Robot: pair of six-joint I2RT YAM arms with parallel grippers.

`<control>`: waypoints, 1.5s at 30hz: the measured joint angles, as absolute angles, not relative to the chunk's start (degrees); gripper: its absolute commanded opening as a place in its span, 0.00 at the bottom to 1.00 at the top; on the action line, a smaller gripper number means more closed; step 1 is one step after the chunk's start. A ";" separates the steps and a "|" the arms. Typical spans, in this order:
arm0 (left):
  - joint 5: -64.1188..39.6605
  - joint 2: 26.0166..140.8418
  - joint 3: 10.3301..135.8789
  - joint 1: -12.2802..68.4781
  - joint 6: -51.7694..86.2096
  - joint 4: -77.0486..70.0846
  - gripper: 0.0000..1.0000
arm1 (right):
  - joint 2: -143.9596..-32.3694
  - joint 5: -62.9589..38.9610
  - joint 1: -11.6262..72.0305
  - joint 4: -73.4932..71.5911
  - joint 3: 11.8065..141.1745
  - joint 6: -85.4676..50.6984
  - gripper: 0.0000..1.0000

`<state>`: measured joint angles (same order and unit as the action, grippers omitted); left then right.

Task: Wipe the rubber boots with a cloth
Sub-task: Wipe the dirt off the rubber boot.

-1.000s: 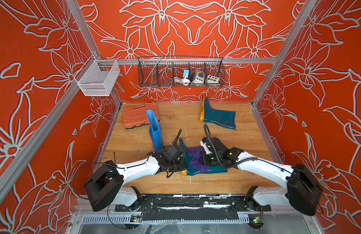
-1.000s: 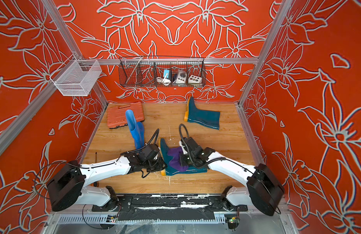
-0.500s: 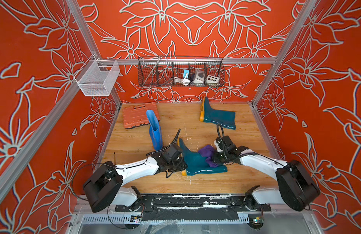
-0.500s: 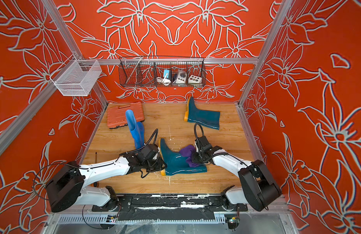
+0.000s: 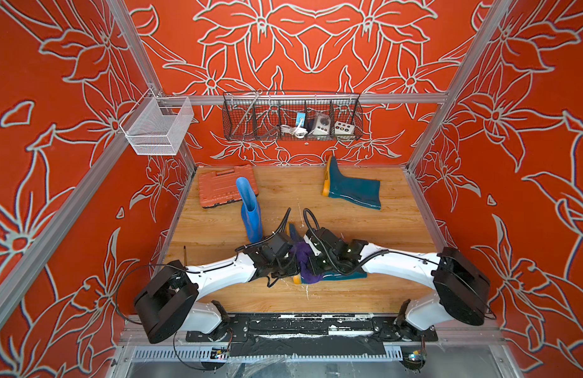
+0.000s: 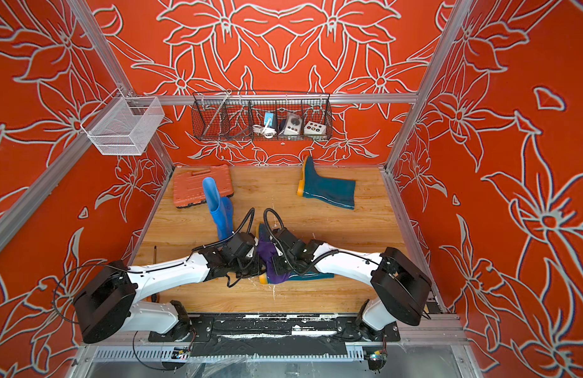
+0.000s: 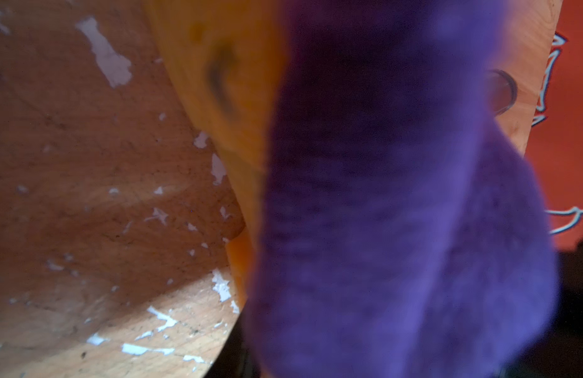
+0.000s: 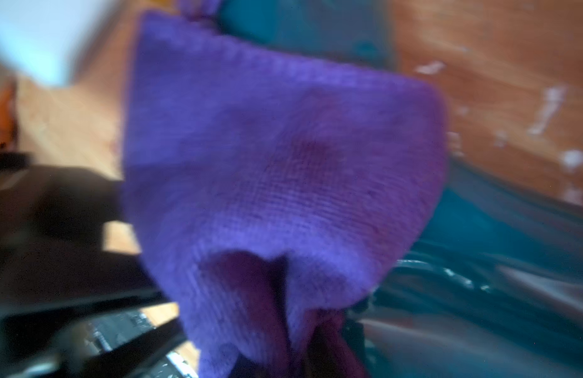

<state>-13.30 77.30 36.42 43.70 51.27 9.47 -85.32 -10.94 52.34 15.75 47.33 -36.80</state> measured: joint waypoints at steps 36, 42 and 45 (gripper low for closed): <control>-17.39 73.36 31.22 42.15 51.35 5.06 0.02 | -63.53 -6.48 39.07 21.30 28.84 -38.09 0.00; -17.21 73.36 32.60 42.15 50.54 7.88 0.02 | -47.20 -7.64 32.25 30.04 26.96 -37.15 0.00; -16.91 73.41 33.28 42.15 50.13 9.28 0.07 | -50.59 -7.75 36.58 29.76 29.78 -37.91 0.00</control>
